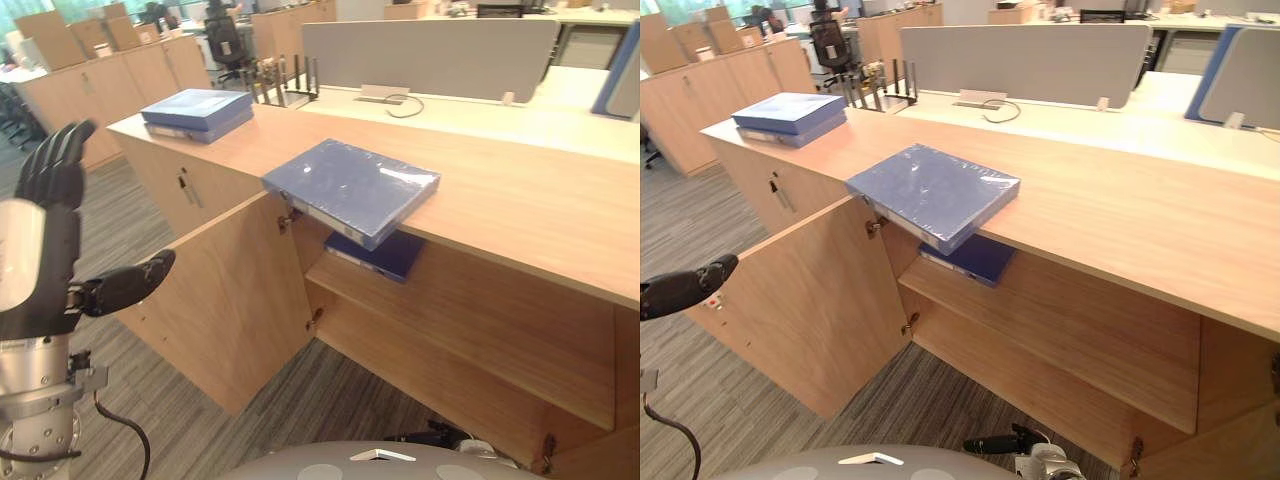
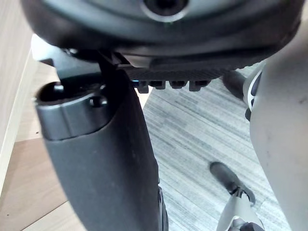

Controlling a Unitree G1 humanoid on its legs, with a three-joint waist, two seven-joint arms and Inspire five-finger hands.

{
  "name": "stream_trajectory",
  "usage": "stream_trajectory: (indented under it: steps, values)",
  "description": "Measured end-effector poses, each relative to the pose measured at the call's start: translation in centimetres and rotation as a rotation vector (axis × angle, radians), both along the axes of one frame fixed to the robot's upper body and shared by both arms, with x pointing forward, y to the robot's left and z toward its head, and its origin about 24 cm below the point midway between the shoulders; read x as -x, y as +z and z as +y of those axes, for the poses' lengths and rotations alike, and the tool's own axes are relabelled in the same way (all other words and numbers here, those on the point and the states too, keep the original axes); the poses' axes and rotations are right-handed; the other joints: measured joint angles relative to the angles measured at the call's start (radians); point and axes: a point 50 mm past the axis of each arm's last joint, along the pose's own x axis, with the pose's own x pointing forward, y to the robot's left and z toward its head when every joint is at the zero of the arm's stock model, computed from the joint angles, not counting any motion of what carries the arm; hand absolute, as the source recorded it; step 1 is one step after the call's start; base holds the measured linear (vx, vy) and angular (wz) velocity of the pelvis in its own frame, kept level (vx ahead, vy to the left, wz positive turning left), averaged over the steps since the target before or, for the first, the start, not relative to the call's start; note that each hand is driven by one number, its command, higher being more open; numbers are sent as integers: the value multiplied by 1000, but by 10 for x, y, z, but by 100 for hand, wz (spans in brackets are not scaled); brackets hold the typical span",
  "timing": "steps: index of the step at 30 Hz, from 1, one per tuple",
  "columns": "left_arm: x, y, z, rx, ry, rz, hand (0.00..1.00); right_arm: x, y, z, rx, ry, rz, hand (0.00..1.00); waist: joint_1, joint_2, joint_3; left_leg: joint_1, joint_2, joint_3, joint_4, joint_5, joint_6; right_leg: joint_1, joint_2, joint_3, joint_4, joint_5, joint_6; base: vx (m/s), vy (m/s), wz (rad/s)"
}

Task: Walk over to the cabinet, pick up the folder, carry it to the office cabinet, place the folder inside the office cabinet, then close the office cabinet door

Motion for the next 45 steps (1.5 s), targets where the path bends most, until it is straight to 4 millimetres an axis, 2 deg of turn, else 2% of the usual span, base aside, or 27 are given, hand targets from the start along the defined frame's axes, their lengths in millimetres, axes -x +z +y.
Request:
stream_trajectory:
  steps: [3,7,11,16,17,22,30,36,45]
  values:
    - [-10,11,-24,-137,-177,-68,100,1,0,1,-1,25,-5,100,-3,-1,-10,16,22,56,-33,3,2,-26,12,60,-1,0,-1,68,17,-51]
    - [-15,11,-39,-210,-273,-88,100,0,0,2,-1,26,-10,100,-5,-5,-11,34,40,110,-53,4,-1,-40,26,107,-1,3,-6,66,3,-38]
    - [-21,9,-55,-211,-376,-101,100,3,-1,5,-4,37,-5,100,3,-30,-10,49,55,161,-67,16,-22,-54,39,151,-2,-2,-14,68,-7,-28]
    - [-23,3,-68,-208,-473,-74,100,2,-2,11,-14,22,-18,100,3,-59,-8,66,68,228,-69,19,-26,-67,60,217,-17,1,-35,22,-8,-37]
    - [-22,3,-68,-211,-480,-76,100,2,-2,11,-17,11,-18,100,3,-59,-8,67,71,239,-70,19,-26,-70,66,231,-24,5,-39,3,-8,-39]
    - [-24,2,-62,-209,-448,-66,100,6,-4,15,-29,4,-7,100,12,-91,2,70,82,271,-85,19,-26,-70,85,258,-68,35,-45,-11,-8,-18]
    - [-19,3,-46,-161,-347,-50,100,12,-5,17,-37,1,12,100,44,-110,12,68,81,269,-110,17,-24,-68,83,256,-73,44,-37,-24,16,9]
    - [-14,-3,-34,-55,-267,-7,100,13,-6,23,-51,4,20,100,59,-120,15,64,81,266,-113,14,-20,-67,82,249,-72,51,-29,-22,17,4]
    - [-12,-13,-27,30,-230,36,100,10,-6,23,-47,25,16,100,54,-114,17,61,81,262,-110,14,-20,-67,81,244,-69,50,-30,0,4,1]
